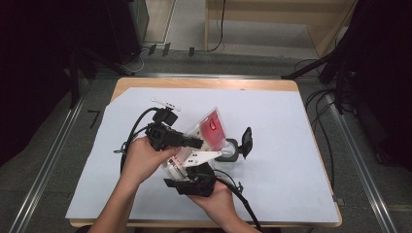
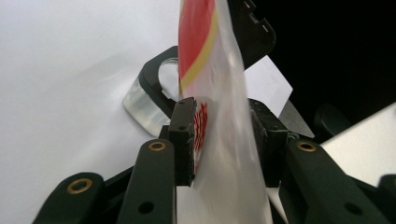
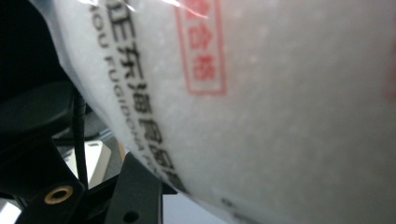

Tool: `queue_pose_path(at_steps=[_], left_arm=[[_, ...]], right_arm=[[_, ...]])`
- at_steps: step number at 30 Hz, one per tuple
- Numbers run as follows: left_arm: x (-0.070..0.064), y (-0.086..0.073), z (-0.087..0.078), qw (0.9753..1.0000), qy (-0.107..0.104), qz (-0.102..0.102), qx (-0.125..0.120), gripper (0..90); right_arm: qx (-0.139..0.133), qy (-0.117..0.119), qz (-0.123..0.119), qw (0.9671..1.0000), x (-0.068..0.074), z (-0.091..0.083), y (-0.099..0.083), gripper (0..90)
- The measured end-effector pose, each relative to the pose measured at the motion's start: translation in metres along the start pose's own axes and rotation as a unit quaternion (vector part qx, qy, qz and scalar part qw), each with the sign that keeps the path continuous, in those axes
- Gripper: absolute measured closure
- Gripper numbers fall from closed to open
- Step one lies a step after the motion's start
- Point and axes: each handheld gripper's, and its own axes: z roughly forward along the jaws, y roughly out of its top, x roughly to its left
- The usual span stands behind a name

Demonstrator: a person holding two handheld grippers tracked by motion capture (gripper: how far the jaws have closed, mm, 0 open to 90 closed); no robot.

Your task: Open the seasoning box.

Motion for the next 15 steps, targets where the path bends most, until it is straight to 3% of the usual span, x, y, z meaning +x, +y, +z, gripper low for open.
queue_pose_path(at_steps=[3,6,10,15], left_arm=[[-0.0019,0.0001,-0.0016,0.9998,0.018,0.009,0.002,78.5],[-0.0029,0.0003,-0.0023,0.9997,0.02,0.013,0.002,80.5],[-0.0065,0.0027,-0.0027,0.9995,0.024,0.018,0.004,81.0],[-0.0059,0.0039,-0.0009,0.9996,0.019,0.019,0.009,81.0]], right_arm=[[0.002,0.002,-0.014,0.9999,0.0026,0.0002,0.0009,60.2],[0.005,0.001,-0.018,0.9998,0.0046,0.001,0.0014,60.0],[0.009,-0.006,-0.043,0.999,0.0081,0.0014,0.0032,59.4],[0.014,-0.011,-0.048,0.9987,0.0095,0.0018,0.0032,60.2]])
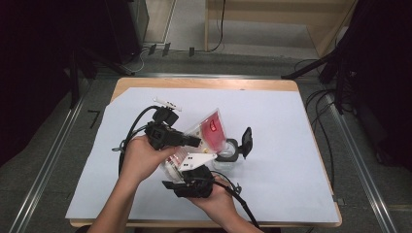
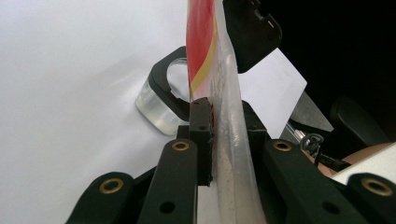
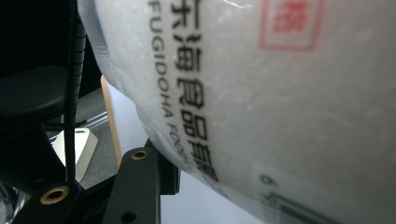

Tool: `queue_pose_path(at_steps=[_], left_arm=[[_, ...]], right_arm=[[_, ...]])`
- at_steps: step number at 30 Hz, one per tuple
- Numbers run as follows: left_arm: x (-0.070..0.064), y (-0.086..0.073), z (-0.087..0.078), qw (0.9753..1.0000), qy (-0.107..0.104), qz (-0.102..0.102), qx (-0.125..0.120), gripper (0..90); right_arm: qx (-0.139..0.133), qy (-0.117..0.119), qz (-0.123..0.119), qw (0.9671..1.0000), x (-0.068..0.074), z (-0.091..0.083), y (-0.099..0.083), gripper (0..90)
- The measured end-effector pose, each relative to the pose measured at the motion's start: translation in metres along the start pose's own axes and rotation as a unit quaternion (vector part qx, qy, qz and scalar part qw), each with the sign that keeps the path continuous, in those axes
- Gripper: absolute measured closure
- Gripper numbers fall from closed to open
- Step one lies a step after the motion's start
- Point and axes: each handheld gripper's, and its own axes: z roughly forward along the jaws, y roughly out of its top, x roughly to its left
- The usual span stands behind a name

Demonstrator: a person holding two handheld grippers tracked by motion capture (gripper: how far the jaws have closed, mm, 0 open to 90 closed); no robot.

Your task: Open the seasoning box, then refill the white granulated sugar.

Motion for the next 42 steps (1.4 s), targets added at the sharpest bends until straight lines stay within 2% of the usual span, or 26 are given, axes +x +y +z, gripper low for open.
queue_pose_path(at_steps=[5,9,12,21,22,26,27,35,38,42], left_arm=[[-0.0002,0.0012,0.0029,1.0,0.005,0.008,0.001,80.2],[-0.0018,0.0021,0.0039,0.9999,0.001,0.014,-0.007,79.4],[-0.0029,0.0033,0.004,0.9997,0.006,0.018,-0.011,79.2],[-0.004,0.0045,0.0068,0.9996,0.006,0.02,-0.021,78.2],[-0.0045,0.005,0.0075,0.9995,0.011,0.023,-0.018,77.9],[-0.0047,0.0051,0.0084,0.9994,0.008,0.024,-0.024,77.0],[-0.0036,0.0053,0.0088,0.9994,0.002,0.022,-0.025,76.7],[0.0004,0.0068,0.0092,0.9997,-0.003,0.01,-0.022,77.7],[0.0013,0.0084,0.0091,0.9998,-0.006,0.005,-0.02,78.1],[0.0016,0.0083,0.0091,0.9998,-0.007,0.007,-0.019,78.0]], right_arm=[[0.003,-0.002,0.008,1.0,-0.0005,-0.0003,0.0,61.0],[0.001,0.002,0.016,0.9999,-0.0002,-0.0021,0.0018,61.2],[-0.001,0.004,0.019,0.9998,-0.0005,-0.0038,0.0036,61.0],[-0.002,0.009,0.025,0.9996,-0.0008,-0.0044,0.0048,61.4],[-0.002,0.012,0.031,0.9995,-0.0017,-0.0047,0.0054,61.4],[-0.004,0.012,0.038,0.9992,-0.0025,-0.0055,0.0057,61.3],[-0.005,0.011,0.039,0.9992,-0.0029,-0.0056,0.0059,61.4],[0.0,0.013,0.044,0.999,-0.003,-0.006,0.0077,61.0],[0.002,0.01,0.037,0.9993,-0.002,-0.0058,0.0091,60.8],[0.003,0.008,0.035,0.9993,-0.002,-0.0058,0.0092,60.9]])
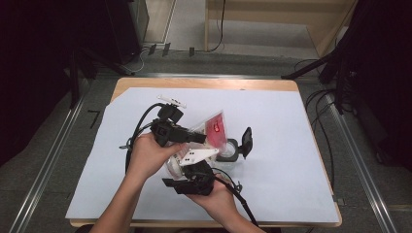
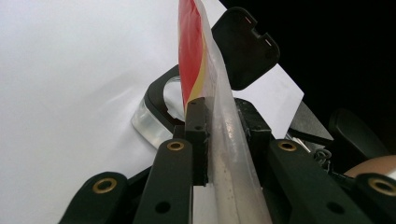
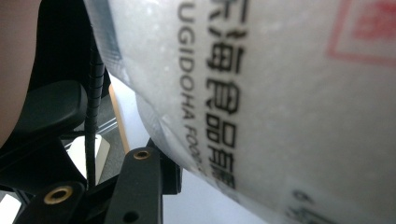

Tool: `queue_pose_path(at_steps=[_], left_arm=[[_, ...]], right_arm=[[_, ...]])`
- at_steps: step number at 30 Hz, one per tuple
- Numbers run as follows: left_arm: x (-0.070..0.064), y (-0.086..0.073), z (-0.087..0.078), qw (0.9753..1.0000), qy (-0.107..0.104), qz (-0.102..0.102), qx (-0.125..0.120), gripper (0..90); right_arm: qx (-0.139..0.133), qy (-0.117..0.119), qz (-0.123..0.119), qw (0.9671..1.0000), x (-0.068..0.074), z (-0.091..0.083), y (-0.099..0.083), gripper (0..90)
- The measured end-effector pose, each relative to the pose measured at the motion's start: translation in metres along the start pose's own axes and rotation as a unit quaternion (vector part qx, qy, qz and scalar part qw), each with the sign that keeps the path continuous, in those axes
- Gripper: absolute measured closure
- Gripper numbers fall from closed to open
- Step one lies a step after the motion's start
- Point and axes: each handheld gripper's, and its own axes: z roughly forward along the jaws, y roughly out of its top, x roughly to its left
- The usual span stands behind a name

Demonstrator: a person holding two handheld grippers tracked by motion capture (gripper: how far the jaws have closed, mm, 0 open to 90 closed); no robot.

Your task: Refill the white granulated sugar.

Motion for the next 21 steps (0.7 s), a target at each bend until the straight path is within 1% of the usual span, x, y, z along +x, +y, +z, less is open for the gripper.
queue_pose_path(at_steps=[8,13,21], left_arm=[[-0.0006,-0.0003,-0.0004,1.0,0.005,0.005,0.002,77.9],[-0.0003,-0.0003,-0.0001,1.0,0.002,0.004,0.0,78.0],[-0.0006,-0.0002,-0.0002,1.0,0.003,0.004,0.001,78.0]], right_arm=[[0.0,0.0,-0.002,1.0,0.0002,0.0,-0.0007,61.0],[0.0,-0.001,-0.003,1.0,0.0001,0.0003,-0.0007,61.0],[0.0,-0.001,-0.004,1.0,0.0002,0.0003,-0.0006,61.1]])
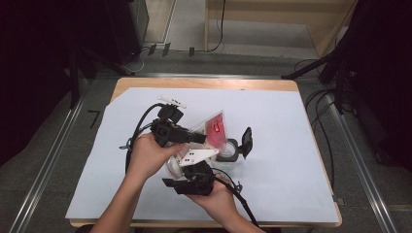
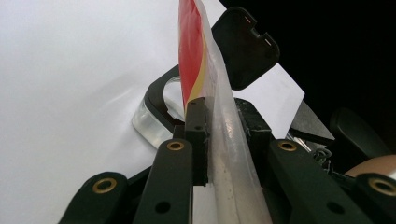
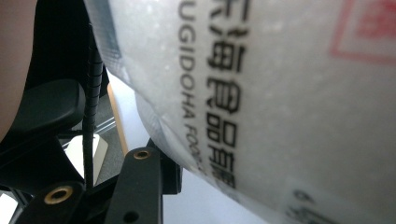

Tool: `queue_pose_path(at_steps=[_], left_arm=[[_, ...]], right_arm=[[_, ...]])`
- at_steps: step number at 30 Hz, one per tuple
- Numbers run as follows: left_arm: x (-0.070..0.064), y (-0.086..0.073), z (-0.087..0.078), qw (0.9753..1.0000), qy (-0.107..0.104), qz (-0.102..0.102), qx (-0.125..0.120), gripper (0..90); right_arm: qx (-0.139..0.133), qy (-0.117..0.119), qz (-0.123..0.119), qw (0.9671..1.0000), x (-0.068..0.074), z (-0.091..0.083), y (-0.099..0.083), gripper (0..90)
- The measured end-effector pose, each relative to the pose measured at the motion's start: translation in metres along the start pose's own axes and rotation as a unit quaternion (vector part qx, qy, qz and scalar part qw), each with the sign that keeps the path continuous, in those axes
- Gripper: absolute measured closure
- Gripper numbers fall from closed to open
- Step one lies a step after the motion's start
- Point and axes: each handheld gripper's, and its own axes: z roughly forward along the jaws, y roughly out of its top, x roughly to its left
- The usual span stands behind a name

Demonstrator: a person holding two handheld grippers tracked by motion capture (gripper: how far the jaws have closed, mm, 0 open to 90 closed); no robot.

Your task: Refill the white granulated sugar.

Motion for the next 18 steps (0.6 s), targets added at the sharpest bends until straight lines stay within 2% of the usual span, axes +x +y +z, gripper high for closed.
queue_pose_path(at_steps=[18], left_arm=[[-0.0001,-0.0001,0.0,1.0,0.0,0.003,-0.002,77.8]], right_arm=[[0.001,0.0,-0.002,1.0,-0.0003,0.0,0.0,61.2]])
